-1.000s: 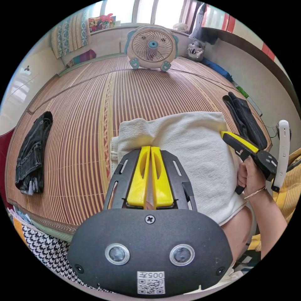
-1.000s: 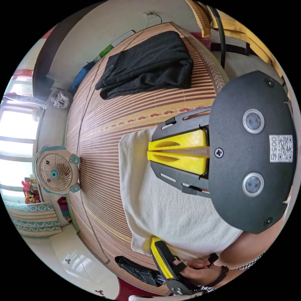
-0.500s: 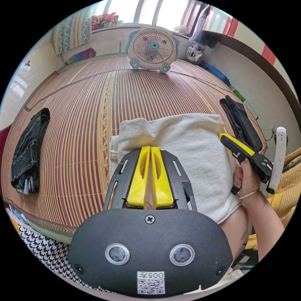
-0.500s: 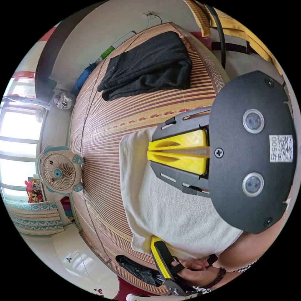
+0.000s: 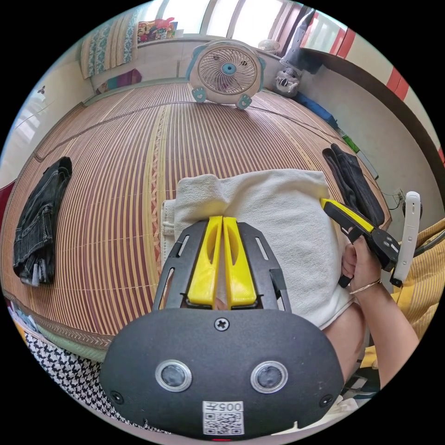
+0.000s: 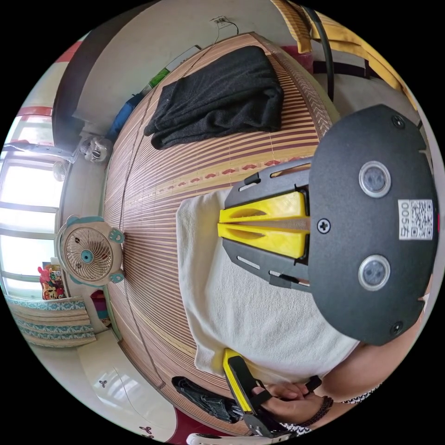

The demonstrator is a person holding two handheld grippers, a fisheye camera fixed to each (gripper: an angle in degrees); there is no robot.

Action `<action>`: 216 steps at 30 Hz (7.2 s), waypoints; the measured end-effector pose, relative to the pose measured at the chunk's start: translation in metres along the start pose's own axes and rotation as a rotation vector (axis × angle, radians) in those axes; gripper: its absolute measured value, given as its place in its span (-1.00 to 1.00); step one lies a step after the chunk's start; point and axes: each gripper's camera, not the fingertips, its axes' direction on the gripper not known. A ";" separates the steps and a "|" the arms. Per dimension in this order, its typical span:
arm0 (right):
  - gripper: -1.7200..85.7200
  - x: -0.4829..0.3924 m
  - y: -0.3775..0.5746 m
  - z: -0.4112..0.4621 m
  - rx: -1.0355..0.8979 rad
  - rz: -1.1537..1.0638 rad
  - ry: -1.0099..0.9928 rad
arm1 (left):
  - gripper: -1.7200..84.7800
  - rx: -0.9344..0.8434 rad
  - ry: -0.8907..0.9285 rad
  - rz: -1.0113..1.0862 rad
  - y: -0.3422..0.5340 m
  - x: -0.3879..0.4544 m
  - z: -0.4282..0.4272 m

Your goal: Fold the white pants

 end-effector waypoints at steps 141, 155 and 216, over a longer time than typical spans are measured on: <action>-0.75 0.181 0.060 -0.031 -0.195 0.051 -0.616 | -0.62 -0.071 0.483 0.041 0.085 -0.117 -0.096; -0.96 0.135 0.050 -0.091 -0.161 -0.079 -0.460 | -0.76 0.071 0.595 -0.082 0.109 -0.153 -0.178; -0.80 -0.084 0.213 -0.219 -0.011 -0.358 -0.461 | -0.68 0.503 -0.124 -0.452 0.225 -0.254 -0.362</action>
